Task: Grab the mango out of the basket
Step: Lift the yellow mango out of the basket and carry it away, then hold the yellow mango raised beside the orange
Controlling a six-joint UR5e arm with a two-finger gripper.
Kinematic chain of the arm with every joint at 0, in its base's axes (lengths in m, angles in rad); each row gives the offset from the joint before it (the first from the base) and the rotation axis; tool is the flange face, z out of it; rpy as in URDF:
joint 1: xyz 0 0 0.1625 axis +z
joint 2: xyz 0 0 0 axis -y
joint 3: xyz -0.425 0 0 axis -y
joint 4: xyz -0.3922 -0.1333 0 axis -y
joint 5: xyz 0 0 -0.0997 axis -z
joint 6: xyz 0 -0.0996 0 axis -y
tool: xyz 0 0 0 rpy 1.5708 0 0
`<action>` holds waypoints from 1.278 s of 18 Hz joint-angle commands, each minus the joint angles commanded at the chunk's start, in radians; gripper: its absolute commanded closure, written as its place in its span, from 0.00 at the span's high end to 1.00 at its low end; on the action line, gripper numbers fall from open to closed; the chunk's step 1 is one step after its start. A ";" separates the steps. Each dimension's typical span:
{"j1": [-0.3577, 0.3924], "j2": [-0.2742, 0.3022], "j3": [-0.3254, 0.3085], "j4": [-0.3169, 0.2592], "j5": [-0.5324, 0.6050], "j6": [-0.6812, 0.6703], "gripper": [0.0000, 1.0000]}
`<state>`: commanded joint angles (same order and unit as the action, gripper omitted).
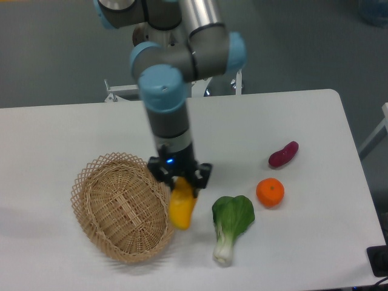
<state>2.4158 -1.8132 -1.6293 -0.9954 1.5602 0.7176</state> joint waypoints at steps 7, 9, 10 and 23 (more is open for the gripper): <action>0.158 -0.003 0.066 -0.124 -0.029 0.275 0.49; 0.192 -0.003 0.066 -0.124 -0.031 0.327 0.49; 0.206 -0.003 0.069 -0.124 -0.034 0.347 0.49; 0.241 -0.023 0.078 -0.123 -0.057 0.433 0.50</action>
<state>2.6569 -1.8362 -1.5509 -1.1183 1.5033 1.1505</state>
